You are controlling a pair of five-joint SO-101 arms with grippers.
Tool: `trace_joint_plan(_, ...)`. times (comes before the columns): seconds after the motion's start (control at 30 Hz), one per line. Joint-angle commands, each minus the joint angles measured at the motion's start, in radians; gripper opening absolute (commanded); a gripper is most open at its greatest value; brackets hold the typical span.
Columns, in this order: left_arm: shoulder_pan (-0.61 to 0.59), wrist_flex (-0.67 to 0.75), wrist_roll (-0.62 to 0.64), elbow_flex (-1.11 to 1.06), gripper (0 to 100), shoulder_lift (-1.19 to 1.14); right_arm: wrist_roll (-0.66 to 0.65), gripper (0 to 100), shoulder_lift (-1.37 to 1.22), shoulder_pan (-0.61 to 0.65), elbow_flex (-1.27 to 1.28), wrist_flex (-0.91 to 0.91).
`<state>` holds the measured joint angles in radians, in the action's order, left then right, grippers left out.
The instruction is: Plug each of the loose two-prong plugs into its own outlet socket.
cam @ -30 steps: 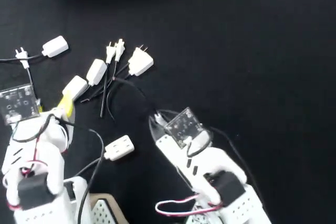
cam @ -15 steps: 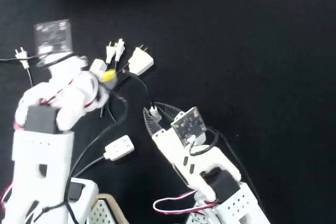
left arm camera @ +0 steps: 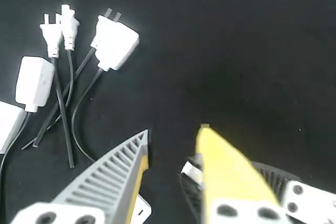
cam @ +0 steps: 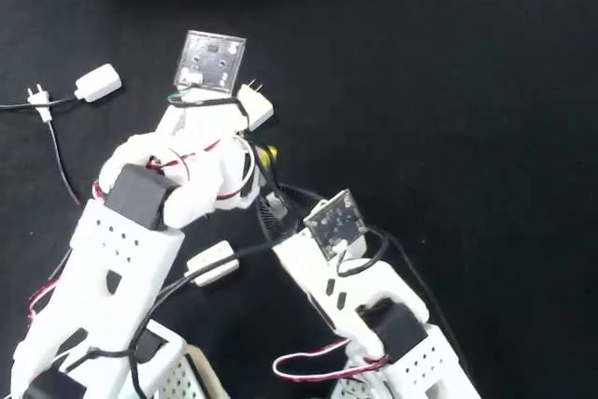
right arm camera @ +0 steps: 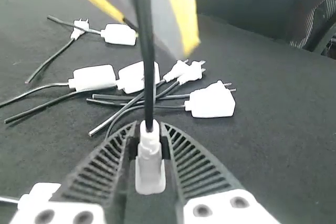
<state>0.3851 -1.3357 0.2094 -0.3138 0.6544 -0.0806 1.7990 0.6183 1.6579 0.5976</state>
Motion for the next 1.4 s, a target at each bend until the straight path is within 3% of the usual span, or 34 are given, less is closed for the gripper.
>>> trace_joint_plan(0.0,0.010,-0.012,-0.031,0.062,9,0.008,0.006,1.2,0.157,0.009,-0.064,0.008)
trace_joint_plan(0.13,0.015,-0.081,-0.057,0.067,6,0.006,0.006,1.2,0.156,0.008,-0.064,0.008)
trace_joint_plan(0.33,0.033,-0.193,-0.193,0.073,3,0.009,0.058,1.2,0.156,0.008,-0.065,-0.002)
trace_joint_plan(0.77,0.349,-0.210,-0.189,0.193,3,0.110,0.066,1.2,0.156,0.006,-0.079,-0.087)
trace_joint_plan(1.13,0.369,-0.216,-0.190,0.194,3,0.121,0.068,1.2,0.148,-0.023,-0.111,-0.109)
trace_joint_plan(1.37,0.335,-0.302,-0.221,0.254,3,0.232,0.068,1.2,0.147,-0.025,-0.122,-0.098)
